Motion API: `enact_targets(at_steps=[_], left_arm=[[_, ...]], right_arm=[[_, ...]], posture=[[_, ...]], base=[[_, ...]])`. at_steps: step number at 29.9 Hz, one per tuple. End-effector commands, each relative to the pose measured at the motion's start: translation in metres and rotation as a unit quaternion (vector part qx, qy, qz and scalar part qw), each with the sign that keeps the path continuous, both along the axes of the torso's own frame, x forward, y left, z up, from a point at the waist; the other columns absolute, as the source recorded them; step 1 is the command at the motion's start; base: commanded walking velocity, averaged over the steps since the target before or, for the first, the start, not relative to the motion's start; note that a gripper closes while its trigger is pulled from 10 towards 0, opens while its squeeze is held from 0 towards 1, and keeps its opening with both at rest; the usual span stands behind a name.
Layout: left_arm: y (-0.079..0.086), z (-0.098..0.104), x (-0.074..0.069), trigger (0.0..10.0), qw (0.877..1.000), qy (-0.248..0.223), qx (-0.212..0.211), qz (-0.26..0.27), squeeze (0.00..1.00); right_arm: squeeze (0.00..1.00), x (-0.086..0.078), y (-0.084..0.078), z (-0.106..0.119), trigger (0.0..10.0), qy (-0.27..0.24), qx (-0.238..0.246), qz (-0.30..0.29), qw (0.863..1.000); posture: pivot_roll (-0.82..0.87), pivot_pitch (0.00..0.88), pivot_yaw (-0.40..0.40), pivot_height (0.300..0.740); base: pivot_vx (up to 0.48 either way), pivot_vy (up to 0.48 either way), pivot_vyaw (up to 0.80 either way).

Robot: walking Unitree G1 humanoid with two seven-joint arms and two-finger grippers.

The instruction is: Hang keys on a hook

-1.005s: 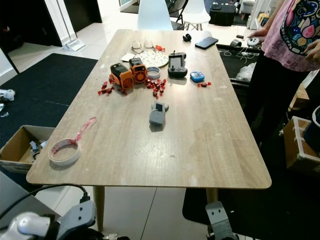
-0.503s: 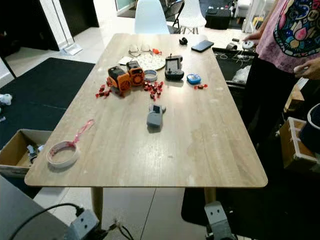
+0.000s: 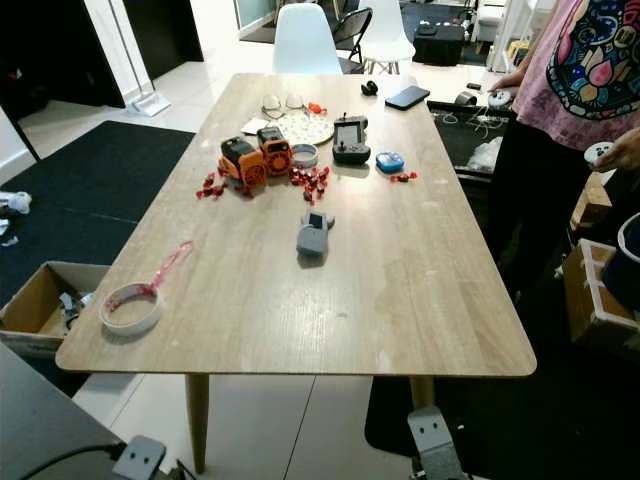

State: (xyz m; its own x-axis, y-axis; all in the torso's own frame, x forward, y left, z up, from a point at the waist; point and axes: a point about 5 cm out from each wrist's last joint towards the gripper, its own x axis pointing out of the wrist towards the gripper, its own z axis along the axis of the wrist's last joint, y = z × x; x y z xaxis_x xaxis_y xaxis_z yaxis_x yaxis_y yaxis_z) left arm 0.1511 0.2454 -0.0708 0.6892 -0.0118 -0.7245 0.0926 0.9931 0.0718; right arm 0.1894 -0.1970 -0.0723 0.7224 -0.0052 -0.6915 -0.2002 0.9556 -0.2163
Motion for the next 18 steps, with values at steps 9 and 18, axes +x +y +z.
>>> enact_targets(at_steps=[9, 18], left_arm=[[-0.024, 0.001, 0.016, 10.0, 0.995, -0.049, -0.073, 0.055, 0.00], [-0.055, -0.005, 0.021, 10.0, 0.997, -0.027, -0.065, -0.035, 0.00]], right_arm=[[0.00, -0.008, -0.005, -0.004, 10.0, -0.002, 0.057, -0.103, 0.993], [0.00, -0.007, -0.002, -0.004, 10.0, 0.008, 0.041, -0.065, 0.997]], posture=[[0.01, 0.082, 0.011, 0.740], [0.01, 0.082, 0.014, 0.740]], base=[[0.000, 0.000, 0.00], [0.000, 0.000, 0.00]])
